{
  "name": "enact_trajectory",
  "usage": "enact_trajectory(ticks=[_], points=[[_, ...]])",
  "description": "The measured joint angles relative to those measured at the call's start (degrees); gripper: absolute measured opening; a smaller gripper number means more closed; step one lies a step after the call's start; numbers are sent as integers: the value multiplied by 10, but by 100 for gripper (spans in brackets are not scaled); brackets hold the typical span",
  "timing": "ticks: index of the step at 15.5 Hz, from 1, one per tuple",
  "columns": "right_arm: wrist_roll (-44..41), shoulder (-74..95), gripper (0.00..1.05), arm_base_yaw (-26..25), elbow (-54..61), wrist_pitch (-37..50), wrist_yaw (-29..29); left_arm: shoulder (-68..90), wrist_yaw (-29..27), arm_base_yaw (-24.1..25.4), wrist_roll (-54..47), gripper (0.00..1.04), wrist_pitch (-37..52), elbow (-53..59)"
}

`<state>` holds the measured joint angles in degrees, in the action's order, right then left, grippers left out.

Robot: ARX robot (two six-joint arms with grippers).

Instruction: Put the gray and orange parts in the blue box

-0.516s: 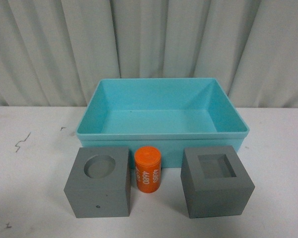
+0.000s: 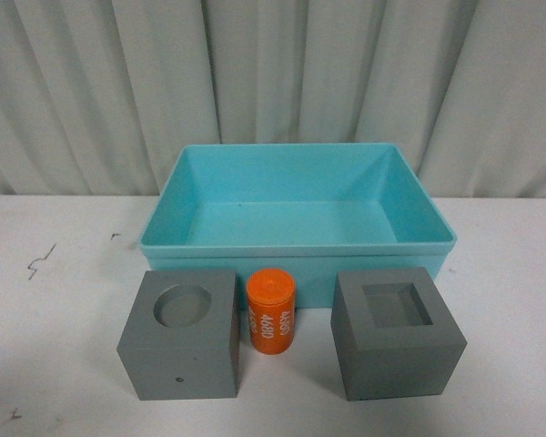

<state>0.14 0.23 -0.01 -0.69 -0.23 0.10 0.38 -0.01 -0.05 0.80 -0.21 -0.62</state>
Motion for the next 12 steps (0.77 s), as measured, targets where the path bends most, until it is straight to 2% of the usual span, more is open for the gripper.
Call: enact_trajectory(ticks=[12], points=[[0,0,98,0,0,0,0,0,0,0,0,98,0,0]])
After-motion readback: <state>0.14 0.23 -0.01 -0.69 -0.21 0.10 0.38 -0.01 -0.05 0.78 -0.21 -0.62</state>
